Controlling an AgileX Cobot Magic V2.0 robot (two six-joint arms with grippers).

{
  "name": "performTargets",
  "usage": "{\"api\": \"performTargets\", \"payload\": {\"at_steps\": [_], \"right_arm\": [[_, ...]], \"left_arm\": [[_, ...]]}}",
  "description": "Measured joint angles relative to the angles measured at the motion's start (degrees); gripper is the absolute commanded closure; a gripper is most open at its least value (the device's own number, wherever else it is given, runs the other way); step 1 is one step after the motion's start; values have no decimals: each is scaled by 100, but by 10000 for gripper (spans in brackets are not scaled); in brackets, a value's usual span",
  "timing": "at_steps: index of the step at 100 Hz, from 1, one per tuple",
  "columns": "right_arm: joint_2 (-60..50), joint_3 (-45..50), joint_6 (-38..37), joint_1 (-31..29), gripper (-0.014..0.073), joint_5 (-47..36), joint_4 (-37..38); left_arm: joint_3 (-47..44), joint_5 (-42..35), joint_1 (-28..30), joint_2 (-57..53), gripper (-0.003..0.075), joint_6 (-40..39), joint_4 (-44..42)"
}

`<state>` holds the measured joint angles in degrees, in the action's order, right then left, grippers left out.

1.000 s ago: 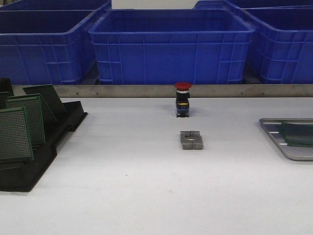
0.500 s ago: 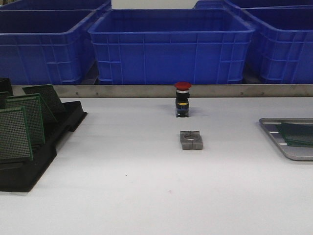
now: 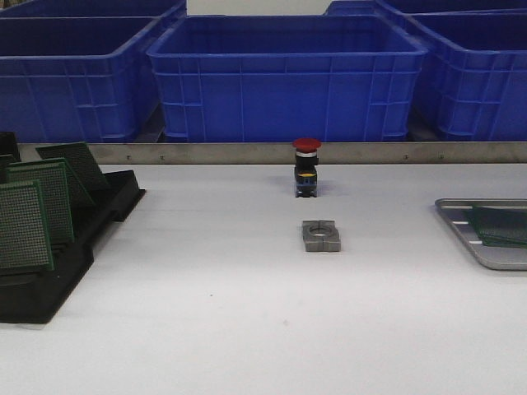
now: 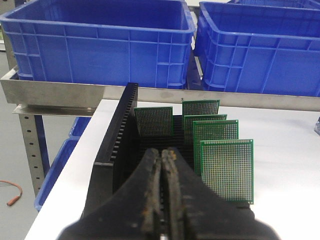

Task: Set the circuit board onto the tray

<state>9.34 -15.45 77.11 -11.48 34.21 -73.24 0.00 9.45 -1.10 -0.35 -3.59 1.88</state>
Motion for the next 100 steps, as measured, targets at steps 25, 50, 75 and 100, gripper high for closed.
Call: {"api": "performTargets", "payload": {"at_steps": [25,50,75,100], "right_arm": [[0,9,10,0,655,17,0],[0,9,10,0,655,26,0],[0,9,10,0,655,26,0],[0,9,10,89,655,14,0]], "left_arm": [[-9,8,0,0,741,0,0],[0,8,2,0,741,0,0],[0,8,2,0,741,0,0],[0,8,2,0,741,0,0]]}}
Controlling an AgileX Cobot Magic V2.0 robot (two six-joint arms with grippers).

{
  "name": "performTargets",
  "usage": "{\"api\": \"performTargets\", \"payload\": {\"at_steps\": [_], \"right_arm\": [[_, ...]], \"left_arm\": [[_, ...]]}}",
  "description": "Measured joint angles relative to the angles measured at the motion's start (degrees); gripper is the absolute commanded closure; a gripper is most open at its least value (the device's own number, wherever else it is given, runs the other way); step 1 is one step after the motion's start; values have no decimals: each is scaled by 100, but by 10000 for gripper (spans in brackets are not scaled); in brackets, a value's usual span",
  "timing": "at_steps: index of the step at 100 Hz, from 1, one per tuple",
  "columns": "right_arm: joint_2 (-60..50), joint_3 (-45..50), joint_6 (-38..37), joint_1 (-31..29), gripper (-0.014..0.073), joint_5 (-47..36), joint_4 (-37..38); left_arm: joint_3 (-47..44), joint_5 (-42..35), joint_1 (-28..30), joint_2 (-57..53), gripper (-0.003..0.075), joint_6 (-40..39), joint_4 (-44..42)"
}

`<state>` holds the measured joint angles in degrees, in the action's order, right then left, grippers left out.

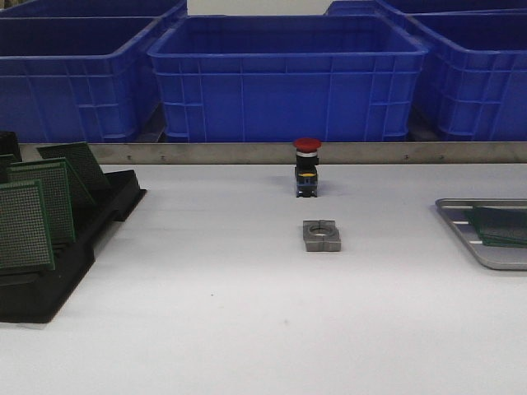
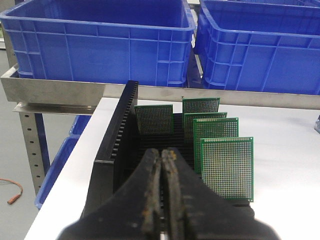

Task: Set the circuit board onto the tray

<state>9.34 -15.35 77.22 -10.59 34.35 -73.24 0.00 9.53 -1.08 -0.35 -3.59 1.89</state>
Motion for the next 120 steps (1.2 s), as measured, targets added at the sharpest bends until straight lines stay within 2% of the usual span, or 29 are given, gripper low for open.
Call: {"api": "performTargets", "payload": {"at_steps": [16,32,41,48,53,70,77,84,98,120], "right_arm": [[0,0,0,421,655,-271,0],[0,0,-36,487,655,-1389,33],[0,0,-350,487,655,-1907,446],[0,0,-991,487,655,-2089,1149],[0,0,-1713,487,655,-2136,1839],[0,0,-5000,487,655,-2160,4922],[0,0,-6060,487,655,-2179,5865],[0,90,-6846,487,655,-2359,6490],[-10,580,-7808,585,655,-3131,7258],[-661,1520,-8210,627,655,-3572,7668]], "left_arm": [[-9,0,0,0,741,0,0],[0,0,0,0,741,0,0],[0,0,0,0,741,0,0],[-9,0,0,0,741,0,0],[-9,0,0,0,741,0,0],[0,0,0,0,741,0,0],[-9,0,0,0,741,0,0],[0,0,0,0,741,0,0],[-9,0,0,0,741,0,0],[-9,0,0,0,741,0,0]]}}
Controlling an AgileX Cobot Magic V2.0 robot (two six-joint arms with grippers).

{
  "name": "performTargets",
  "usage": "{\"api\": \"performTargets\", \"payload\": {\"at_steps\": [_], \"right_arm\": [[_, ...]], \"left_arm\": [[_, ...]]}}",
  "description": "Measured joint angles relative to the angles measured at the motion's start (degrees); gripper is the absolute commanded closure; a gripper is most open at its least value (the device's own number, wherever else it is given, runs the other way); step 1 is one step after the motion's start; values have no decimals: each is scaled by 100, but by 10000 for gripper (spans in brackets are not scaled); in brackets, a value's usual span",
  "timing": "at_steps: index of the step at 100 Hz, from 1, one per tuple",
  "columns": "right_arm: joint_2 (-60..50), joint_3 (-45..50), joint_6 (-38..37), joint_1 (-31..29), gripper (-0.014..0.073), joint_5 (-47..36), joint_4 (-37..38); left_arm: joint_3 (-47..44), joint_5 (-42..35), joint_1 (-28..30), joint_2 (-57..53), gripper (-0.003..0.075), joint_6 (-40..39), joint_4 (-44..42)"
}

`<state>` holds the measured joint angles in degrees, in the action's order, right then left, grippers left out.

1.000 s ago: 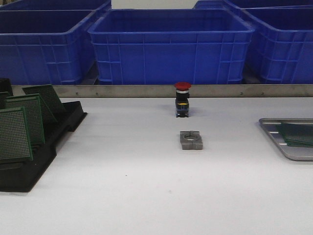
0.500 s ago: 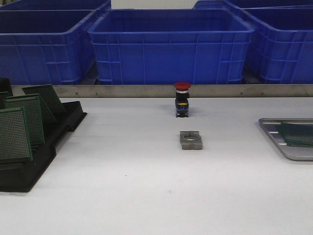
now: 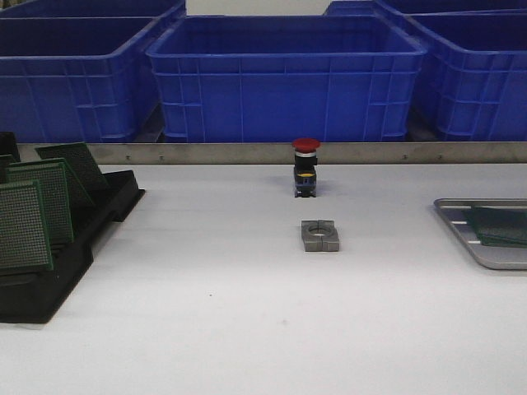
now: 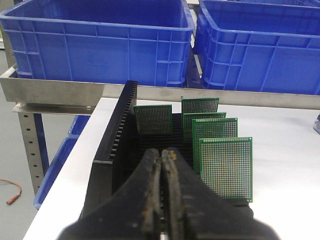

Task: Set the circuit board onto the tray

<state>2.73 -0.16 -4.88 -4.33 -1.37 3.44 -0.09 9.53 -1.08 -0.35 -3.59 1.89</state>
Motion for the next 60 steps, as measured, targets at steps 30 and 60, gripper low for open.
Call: {"api": "performTargets", "payload": {"at_steps": [30,60], "right_arm": [[-330,175,-524,12,655,335,540],[-330,175,-537,12,655,563,512]], "left_arm": [[9,12,0,0,741,0,0],[9,12,0,0,741,0,0]]}}
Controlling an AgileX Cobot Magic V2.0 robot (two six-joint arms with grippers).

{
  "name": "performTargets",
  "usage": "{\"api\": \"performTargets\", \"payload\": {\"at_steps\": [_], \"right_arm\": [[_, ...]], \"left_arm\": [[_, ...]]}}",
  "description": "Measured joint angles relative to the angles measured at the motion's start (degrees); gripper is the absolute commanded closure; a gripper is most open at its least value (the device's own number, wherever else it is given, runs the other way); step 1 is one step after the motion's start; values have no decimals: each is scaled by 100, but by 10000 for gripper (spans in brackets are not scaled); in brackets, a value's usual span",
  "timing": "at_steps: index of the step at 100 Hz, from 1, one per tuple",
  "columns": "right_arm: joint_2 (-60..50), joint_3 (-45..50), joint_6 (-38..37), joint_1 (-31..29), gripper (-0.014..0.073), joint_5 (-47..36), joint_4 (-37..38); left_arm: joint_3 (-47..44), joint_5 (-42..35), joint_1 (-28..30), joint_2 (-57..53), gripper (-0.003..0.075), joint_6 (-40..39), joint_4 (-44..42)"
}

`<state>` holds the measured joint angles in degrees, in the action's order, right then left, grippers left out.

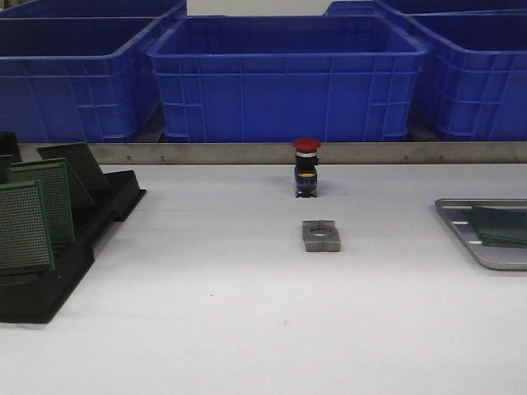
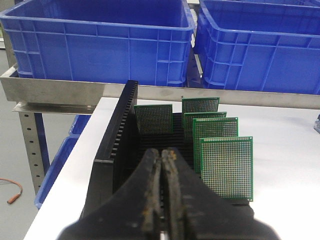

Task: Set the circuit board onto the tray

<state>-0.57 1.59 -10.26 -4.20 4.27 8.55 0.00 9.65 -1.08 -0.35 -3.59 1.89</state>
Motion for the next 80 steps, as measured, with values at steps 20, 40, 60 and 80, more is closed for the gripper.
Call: {"api": "performTargets", "payload": {"at_steps": [20,40,60,80], "right_arm": [[0,0,453,0,655,22,-427],[0,0,539,0,655,22,-483],[0,0,566,0,655,25,-491],[0,0,566,0,655,25,-491]], "left_arm": [[0,0,0,0,741,0,0],[-9,0,0,0,741,0,0],[0,0,0,0,741,0,0],[-9,0,0,0,741,0,0]]}}
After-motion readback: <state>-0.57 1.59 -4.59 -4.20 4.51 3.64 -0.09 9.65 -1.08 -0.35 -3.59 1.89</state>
